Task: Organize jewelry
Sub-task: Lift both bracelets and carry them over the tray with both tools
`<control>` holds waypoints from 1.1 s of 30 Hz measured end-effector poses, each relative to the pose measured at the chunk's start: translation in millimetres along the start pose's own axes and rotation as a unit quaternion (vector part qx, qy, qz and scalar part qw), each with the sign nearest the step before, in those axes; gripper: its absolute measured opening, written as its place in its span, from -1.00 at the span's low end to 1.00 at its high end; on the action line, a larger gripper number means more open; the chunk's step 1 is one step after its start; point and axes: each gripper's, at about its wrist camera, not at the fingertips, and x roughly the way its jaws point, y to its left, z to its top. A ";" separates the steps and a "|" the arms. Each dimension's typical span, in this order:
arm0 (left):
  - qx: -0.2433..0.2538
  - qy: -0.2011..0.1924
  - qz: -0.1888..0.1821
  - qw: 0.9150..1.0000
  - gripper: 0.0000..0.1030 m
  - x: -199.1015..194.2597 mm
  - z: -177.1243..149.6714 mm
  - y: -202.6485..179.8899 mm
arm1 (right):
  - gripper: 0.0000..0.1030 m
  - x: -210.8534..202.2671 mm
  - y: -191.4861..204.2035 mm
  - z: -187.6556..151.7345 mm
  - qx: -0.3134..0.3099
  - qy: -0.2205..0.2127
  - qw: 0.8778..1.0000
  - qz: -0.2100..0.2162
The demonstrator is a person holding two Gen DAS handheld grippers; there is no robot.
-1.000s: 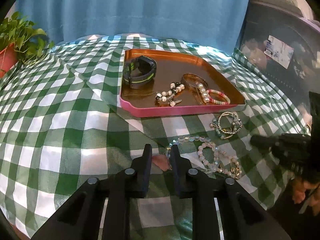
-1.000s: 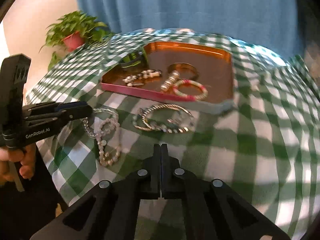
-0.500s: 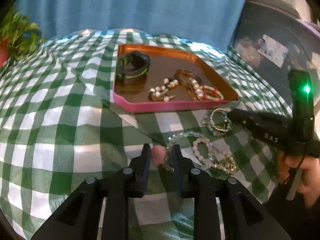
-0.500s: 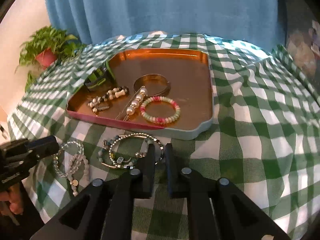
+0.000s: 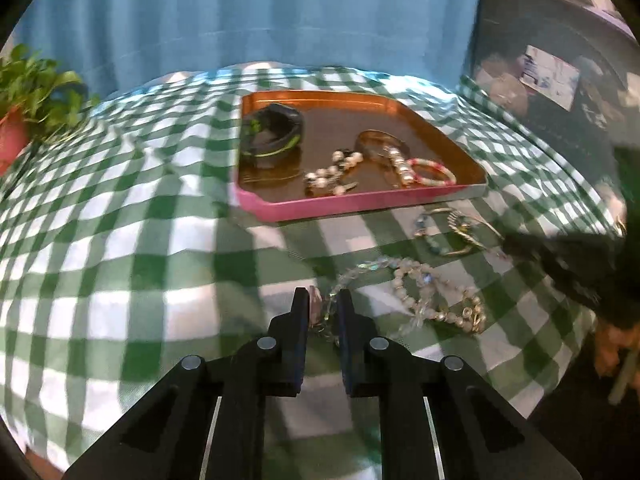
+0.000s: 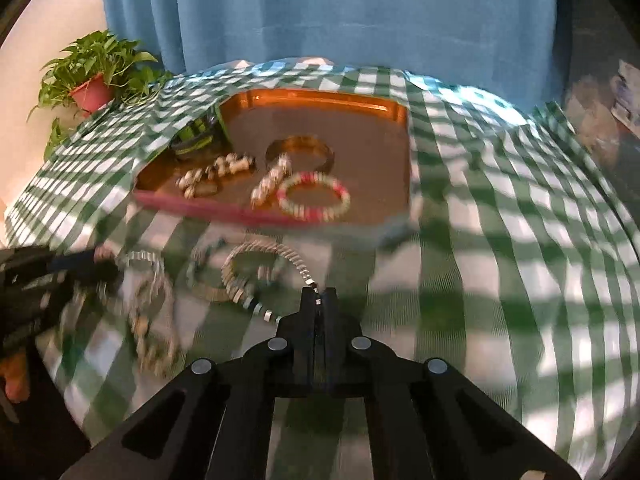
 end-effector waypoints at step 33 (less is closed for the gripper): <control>-0.015 -0.013 -0.017 1.000 -0.88 -48.2 9.0 -8.0 | -0.95 -76.5 14.0 17.0 -0.002 -0.088 0.996 -0.016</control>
